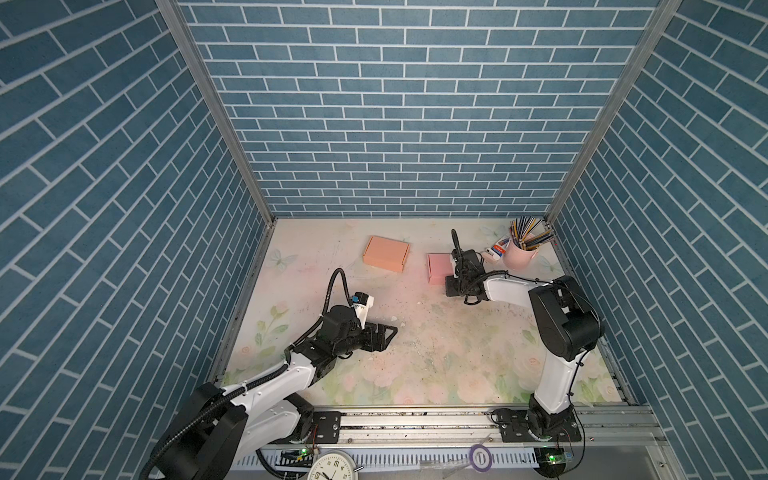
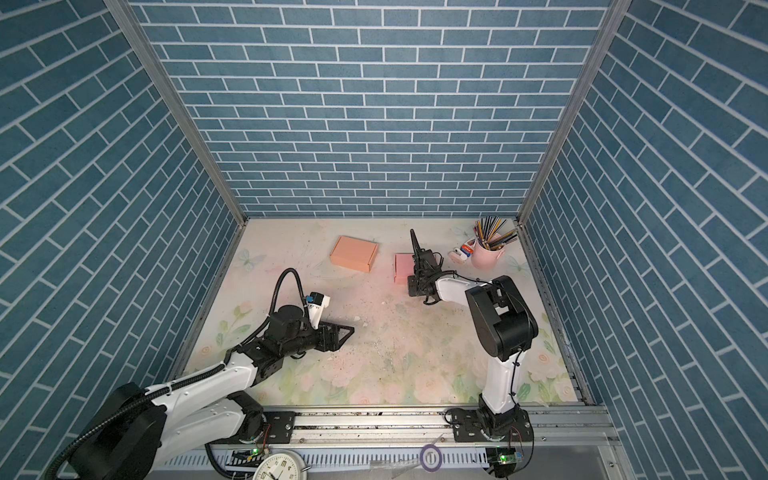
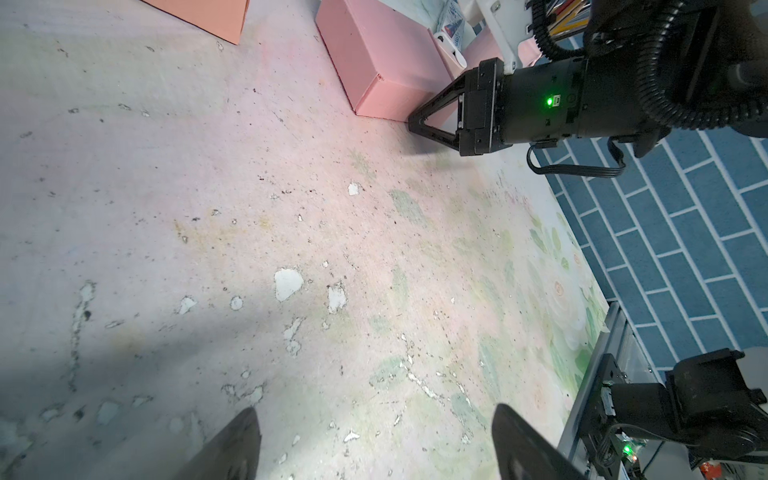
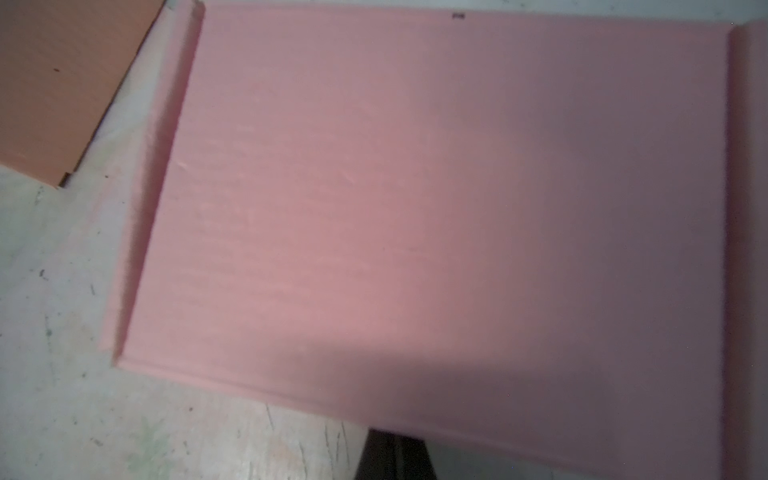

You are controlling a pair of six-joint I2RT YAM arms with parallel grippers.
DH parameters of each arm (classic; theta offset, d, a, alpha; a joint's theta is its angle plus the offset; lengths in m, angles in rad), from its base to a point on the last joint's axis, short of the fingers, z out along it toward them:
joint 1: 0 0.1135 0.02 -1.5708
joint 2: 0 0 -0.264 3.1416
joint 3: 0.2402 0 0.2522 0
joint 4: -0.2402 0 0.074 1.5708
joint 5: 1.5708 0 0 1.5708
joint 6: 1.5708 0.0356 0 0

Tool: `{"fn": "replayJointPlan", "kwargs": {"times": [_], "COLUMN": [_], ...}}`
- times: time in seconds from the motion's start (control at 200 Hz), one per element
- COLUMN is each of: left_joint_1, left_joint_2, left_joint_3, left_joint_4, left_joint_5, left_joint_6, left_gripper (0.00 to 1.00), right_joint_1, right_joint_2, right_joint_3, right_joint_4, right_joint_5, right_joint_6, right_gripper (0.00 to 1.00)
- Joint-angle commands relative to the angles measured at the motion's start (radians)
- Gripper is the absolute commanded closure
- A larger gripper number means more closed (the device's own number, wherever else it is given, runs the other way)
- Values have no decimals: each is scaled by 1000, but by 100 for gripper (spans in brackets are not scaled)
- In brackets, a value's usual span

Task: Fold the paper box
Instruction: 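Slide the pink box with the right gripper toward the peach box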

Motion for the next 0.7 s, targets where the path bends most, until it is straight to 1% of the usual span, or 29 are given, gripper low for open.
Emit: {"fn": "replayJointPlan", "kwargs": {"times": [0.0,0.325,0.695], "left_joint_1": [11,14,13], "left_joint_2": [-8,-3,8], "left_joint_3": [-2,3,5], "left_joint_4": [1,0,4], "left_joint_5": [8,11,9], "left_joint_6": [16,15,14], "left_gripper": [12,12,12], "right_joint_1": [-6,-23,-45], "right_joint_2": [27,59,86], "right_joint_3": [37,70,85], "right_joint_4": [-14,-20,-4], "right_joint_5": [-15,-22,-66], "right_joint_6": [-45,-53,-53], "right_gripper": [98,98,98]}}
